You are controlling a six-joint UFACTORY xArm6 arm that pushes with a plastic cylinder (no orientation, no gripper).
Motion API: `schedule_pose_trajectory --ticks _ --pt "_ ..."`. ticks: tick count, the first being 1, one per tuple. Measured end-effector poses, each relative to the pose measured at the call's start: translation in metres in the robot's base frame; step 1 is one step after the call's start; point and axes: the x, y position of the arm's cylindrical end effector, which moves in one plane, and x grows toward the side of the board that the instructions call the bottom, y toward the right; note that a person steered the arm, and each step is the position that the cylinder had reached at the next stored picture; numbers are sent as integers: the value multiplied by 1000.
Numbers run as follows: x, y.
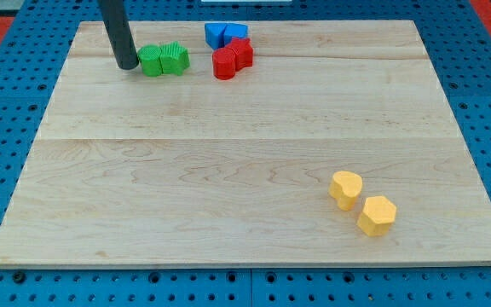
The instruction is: Put the yellow heart on the bottom side of the red circle
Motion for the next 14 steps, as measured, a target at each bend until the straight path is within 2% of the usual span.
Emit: schedule_pose_trajectory --ticks 1,2,3,4,5,6,8,11,14 --pt "36 84" --pt "38 200" --pt "69 291" --pt "137 356" --pt "246 361" --pt "306 360" --pt "306 319" --pt "220 316" --pt "158 279"
